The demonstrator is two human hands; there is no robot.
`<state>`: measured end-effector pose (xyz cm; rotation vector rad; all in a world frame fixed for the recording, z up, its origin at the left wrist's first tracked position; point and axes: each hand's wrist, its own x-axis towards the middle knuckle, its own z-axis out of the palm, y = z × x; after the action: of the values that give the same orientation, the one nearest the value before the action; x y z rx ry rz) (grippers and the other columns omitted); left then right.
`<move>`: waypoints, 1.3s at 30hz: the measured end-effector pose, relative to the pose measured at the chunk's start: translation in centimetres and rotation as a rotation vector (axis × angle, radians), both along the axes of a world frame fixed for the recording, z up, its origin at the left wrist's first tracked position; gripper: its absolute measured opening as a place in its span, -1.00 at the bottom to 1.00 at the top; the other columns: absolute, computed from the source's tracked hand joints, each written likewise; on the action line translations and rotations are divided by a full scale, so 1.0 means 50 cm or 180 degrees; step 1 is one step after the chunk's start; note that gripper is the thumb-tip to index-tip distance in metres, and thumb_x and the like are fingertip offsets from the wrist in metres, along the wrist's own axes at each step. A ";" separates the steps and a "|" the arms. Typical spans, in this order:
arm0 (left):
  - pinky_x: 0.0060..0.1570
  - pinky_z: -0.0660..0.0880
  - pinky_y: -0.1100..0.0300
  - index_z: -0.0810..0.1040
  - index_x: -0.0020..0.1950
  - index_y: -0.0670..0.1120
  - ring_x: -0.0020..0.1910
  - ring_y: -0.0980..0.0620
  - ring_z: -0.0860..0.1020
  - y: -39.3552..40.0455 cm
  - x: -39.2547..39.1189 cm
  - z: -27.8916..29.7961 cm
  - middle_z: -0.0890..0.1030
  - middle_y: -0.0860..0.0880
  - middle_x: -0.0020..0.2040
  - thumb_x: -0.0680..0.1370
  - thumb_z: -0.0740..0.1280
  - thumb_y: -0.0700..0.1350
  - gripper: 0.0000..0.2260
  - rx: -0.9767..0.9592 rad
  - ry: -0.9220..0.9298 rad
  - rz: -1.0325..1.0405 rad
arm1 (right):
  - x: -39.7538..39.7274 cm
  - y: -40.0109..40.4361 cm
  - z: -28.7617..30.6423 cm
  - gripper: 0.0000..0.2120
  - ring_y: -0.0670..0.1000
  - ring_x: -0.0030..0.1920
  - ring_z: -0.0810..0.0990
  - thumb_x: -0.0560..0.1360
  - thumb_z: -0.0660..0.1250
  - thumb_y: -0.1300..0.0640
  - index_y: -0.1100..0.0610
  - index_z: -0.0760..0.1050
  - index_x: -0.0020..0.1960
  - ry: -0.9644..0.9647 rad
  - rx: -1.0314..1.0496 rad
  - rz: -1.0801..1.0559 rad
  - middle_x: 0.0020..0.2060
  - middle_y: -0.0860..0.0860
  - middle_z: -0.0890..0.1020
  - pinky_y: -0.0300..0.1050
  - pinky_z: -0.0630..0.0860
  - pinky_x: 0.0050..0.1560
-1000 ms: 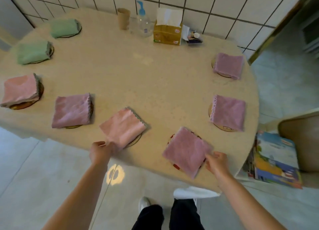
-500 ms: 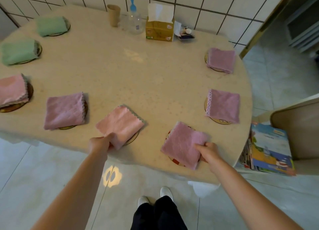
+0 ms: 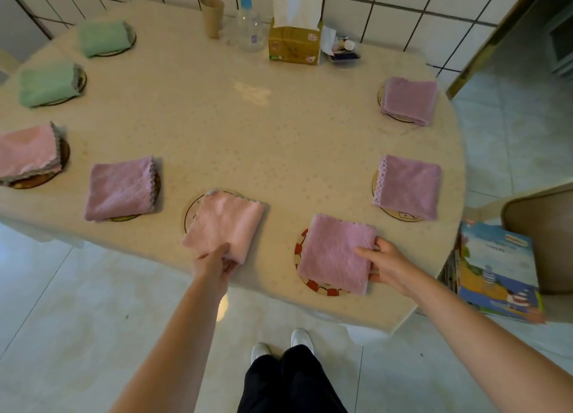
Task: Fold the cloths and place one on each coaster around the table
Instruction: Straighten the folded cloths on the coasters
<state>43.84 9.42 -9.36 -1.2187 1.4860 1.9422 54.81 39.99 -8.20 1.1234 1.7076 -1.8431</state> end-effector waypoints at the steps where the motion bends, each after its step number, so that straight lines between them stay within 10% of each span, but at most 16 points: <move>1: -0.02 0.54 -0.09 0.43 0.07 -0.24 -0.16 -0.11 0.56 0.004 0.007 -0.004 0.54 -0.19 -0.05 0.51 0.32 -0.36 -0.83 0.0006 -0.0006 0.0064 | 0.003 0.007 -0.004 -0.70 0.14 0.03 0.64 0.52 0.33 0.20 0.10 0.42 0.24 -0.0050 -0.0112 -0.0062 0.11 0.11 0.61 0.05 0.60 -0.14; 6: -0.39 0.62 0.10 0.46 -0.13 -0.22 -0.17 -0.09 0.57 0.008 0.023 -0.023 0.55 -0.17 -0.04 0.52 0.35 -0.32 -0.91 -0.0039 0.0089 0.0321 | 0.012 0.022 -0.020 -0.70 0.16 0.01 0.65 0.50 0.35 0.27 0.17 0.46 0.22 -0.0103 -0.0068 -0.0150 0.04 0.15 0.65 0.13 0.60 -0.04; 14: -0.25 0.64 0.08 0.52 -0.08 -0.28 -0.21 -0.14 0.64 -0.029 0.028 -0.016 0.64 -0.25 -0.14 0.49 0.42 -0.17 -0.81 -0.0285 -0.0148 -0.0471 | 0.006 0.024 -0.006 -0.81 0.11 -0.14 0.66 0.37 0.50 0.11 0.13 0.51 -0.14 -0.0435 0.1282 0.0315 -0.15 0.11 0.67 0.03 0.63 -0.16; 19: -0.17 0.59 0.12 0.54 -0.13 -0.25 -0.33 -0.09 0.59 -0.093 0.010 0.007 0.62 -0.19 -0.25 0.40 0.49 -0.17 -0.80 -0.0611 -0.0123 -0.0616 | -0.058 -0.001 0.061 -0.80 0.02 -0.17 0.52 0.41 0.41 0.22 0.17 0.47 0.00 0.0191 0.2660 0.0718 -0.16 0.03 0.59 -0.17 0.38 -0.13; 33: 0.04 0.58 -0.07 0.54 0.01 -0.13 -0.12 -0.10 0.63 -0.482 -0.272 0.046 0.63 -0.12 -0.10 0.51 0.38 -0.08 -0.84 -0.2004 0.0678 -0.0494 | -0.410 -0.507 0.072 -0.86 -0.07 -0.16 0.55 0.46 0.36 0.14 0.12 0.53 0.01 0.0960 0.1820 0.1509 -0.18 -0.06 0.58 -0.22 0.46 -0.07; 39: 0.04 0.55 -0.01 0.54 0.07 -0.11 -0.01 -0.15 0.59 -0.696 -0.444 0.040 0.61 -0.11 -0.08 0.51 0.36 -0.03 -0.79 -0.2254 0.0593 -0.0595 | -0.481 -0.757 0.047 -0.86 0.10 -0.23 0.58 0.51 0.34 0.19 0.25 0.45 -0.01 -0.0552 -0.0295 0.0000 -0.21 0.14 0.54 0.03 0.58 -0.11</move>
<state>21.66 -25.37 -7.34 -1.1074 2.4133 1.4711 30.78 2.16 -5.86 1.2072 1.5102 -1.7500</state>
